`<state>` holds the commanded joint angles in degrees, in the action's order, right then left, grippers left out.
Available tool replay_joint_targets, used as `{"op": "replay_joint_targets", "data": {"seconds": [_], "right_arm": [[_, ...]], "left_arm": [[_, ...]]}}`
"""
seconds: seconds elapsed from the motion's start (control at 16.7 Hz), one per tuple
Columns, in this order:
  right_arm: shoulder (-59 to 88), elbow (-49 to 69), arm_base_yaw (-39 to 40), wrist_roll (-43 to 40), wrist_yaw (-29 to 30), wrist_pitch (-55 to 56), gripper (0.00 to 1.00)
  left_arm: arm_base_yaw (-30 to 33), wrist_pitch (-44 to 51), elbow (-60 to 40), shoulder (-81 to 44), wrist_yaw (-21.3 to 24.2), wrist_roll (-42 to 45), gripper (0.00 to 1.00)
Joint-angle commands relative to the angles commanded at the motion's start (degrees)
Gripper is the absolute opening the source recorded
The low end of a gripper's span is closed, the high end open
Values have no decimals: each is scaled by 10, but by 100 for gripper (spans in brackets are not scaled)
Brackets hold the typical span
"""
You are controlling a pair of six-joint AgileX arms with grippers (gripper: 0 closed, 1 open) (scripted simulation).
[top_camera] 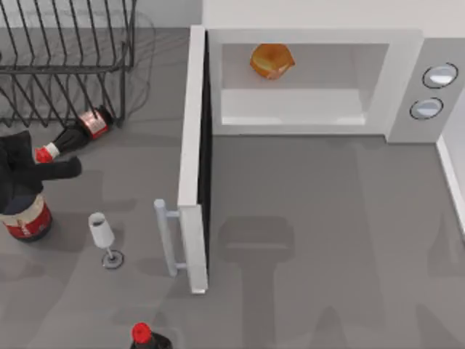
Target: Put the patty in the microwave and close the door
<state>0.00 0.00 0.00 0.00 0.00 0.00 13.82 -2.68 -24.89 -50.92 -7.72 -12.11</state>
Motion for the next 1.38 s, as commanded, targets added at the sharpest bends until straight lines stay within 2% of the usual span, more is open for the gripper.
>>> {"op": "replay_joint_targets", "data": {"seconds": [0.12, 0.3, 0.42, 0.54, 1.02, 1.38], "right_arm": [[0, 0, 0, 0, 0, 0, 100], [0, 0, 0, 0, 0, 0, 100], [0, 0, 0, 0, 0, 0, 100], [0, 0, 0, 0, 0, 0, 100], [0, 0, 0, 0, 0, 0, 100], [0, 0, 0, 0, 0, 0, 100]], "left_arm": [[50, 112, -49, -31, -25, -23, 0], [111, 244, -116, -79, -88, -74, 0], [156, 304, -162, -103, -125, -104, 0], [188, 340, -191, -111, -143, -118, 0], [197, 342, -190, -114, -145, -119, 0], [197, 231, -115, -150, -145, -118, 0]]}}
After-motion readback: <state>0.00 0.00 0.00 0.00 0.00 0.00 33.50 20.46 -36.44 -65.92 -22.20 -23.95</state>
